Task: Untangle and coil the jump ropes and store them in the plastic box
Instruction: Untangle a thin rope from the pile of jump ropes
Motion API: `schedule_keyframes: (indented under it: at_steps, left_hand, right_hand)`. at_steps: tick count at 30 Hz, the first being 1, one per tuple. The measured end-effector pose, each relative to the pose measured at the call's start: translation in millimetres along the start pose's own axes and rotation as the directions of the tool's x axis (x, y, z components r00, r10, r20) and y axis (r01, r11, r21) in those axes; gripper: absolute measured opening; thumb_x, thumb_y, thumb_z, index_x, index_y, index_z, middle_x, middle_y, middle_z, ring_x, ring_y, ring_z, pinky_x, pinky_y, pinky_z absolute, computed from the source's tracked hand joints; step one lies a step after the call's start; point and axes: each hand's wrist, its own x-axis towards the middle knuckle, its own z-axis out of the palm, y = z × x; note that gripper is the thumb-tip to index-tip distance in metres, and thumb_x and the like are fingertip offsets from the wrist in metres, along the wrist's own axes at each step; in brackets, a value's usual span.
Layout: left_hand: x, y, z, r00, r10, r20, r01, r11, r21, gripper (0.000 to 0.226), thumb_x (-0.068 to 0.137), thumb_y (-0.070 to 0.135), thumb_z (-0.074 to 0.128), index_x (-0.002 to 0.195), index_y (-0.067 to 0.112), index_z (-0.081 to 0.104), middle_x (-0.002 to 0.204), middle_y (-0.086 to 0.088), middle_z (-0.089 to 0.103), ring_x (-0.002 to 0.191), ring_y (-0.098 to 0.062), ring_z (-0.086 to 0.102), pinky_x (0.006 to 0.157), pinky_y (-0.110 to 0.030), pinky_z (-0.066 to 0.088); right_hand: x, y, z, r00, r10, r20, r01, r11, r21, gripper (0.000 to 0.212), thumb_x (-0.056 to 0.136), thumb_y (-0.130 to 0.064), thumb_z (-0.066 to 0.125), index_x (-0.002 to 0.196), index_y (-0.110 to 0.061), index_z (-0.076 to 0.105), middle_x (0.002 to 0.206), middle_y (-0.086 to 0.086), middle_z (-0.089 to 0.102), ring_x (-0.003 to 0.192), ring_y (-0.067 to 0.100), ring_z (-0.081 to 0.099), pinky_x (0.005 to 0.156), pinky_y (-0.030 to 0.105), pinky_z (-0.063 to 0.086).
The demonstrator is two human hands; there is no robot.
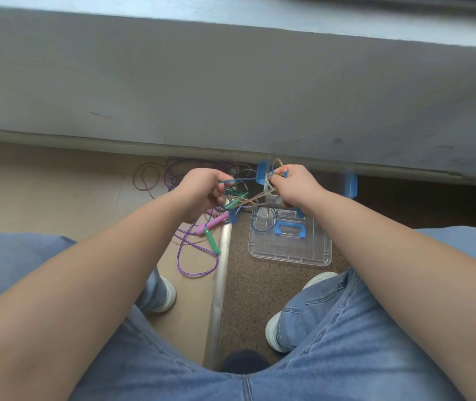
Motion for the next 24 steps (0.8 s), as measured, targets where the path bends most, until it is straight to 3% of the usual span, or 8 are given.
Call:
schedule_keyframes:
  at_steps: [2,5,8,11,16,20,22,24]
  left_hand:
    - [-9,7,-2,0.994,0.012,0.108,0.006,0.988,-0.157,0.036,0.08,-0.006,0.027,0.079,0.005,0.061,0.059,0.002,0.038,0.043,-0.006,0.019,0.039,-0.018,0.015]
    - [-10,11,-10,0.972,-0.014,0.233,0.075,0.964,-0.256,0.03,0.087,0.008,0.031,0.084,0.01,0.061,0.06,0.006,0.039,0.041,-0.004,0.015,0.039,-0.018,0.004]
    - [-4,4,-16,0.978,-0.049,0.201,0.002,0.974,0.227,0.023,0.096,0.027,0.047,0.081,0.015,0.061,0.062,0.004,0.038,0.039,-0.006,0.023,0.04,-0.019,0.013]
    - [-3,-4,-14,0.984,-0.021,0.179,-0.1,0.766,0.635,0.025,0.093,0.038,0.059,0.089,0.017,0.071,0.071,0.001,0.053,0.046,-0.01,0.036,0.046,-0.021,0.026]
    - [-3,-2,3,0.982,-0.048,0.182,-0.037,0.898,0.439,0.043,0.094,0.062,0.047,0.105,0.03,0.075,0.099,0.001,0.064,0.065,-0.014,0.039,0.053,-0.024,0.031]
    - [2,0,13,0.981,0.186,0.061,-0.196,0.948,0.252,0.019,0.092,0.032,0.063,0.091,0.023,0.079,0.085,-0.005,0.067,0.075,-0.016,0.056,0.069,-0.03,0.052]
    - [5,3,14,0.975,0.207,-0.078,-0.194,0.969,0.153,0.017,0.093,0.022,0.063,0.082,0.022,0.075,0.091,-0.007,0.074,0.089,-0.017,0.065,0.092,-0.035,0.057]
    - [5,5,13,0.97,0.197,-0.143,-0.172,0.97,0.17,0.022,0.094,0.021,0.061,0.075,0.024,0.07,0.086,-0.008,0.074,0.092,-0.021,0.069,0.093,-0.037,0.057]
  right_hand:
    - [0,2,2,0.999,-0.045,0.012,0.046,0.992,-0.121,0.016,0.098,-0.025,0.055,0.085,-0.021,0.062,0.072,0.004,0.056,0.056,0.022,0.051,0.056,0.03,0.047]
    - [1,5,0,0.995,-0.097,0.024,0.099,0.929,-0.356,0.02,0.098,-0.027,0.05,0.097,-0.016,0.068,0.08,0.003,0.061,0.076,0.027,0.056,0.067,0.029,0.04]
    - [-3,2,-2,0.989,-0.09,0.116,0.114,0.968,-0.222,0.022,0.097,-0.027,0.051,0.105,-0.018,0.069,0.08,0.004,0.063,0.063,0.021,0.052,0.058,0.032,0.05]
    - [-9,-6,0,0.962,-0.159,0.224,0.191,0.973,-0.129,0.02,0.097,-0.032,0.055,0.107,-0.026,0.071,0.093,0.01,0.067,0.063,0.017,0.051,0.058,0.037,0.059]
    - [-14,-15,6,0.925,-0.218,0.311,0.291,0.933,-0.212,0.015,0.094,-0.04,0.06,0.09,-0.029,0.07,0.072,0.005,0.064,0.055,0.015,0.052,0.054,0.033,0.051]
    - [-14,-18,12,0.94,-0.182,0.288,0.264,0.924,-0.275,0.018,0.091,-0.037,0.063,0.079,-0.023,0.066,0.063,0.0,0.058,0.051,0.014,0.049,0.055,0.028,0.046]
    - [-12,-17,12,0.954,-0.126,0.273,0.208,0.932,-0.295,0.018,0.094,-0.034,0.061,0.083,-0.02,0.066,0.065,0.002,0.057,0.052,0.015,0.05,0.052,0.027,0.048]
    - [-11,-15,10,0.961,-0.075,0.265,0.15,0.95,-0.274,0.02,0.096,-0.034,0.061,0.089,-0.017,0.068,0.067,0.003,0.056,0.054,0.016,0.049,0.051,0.027,0.049]
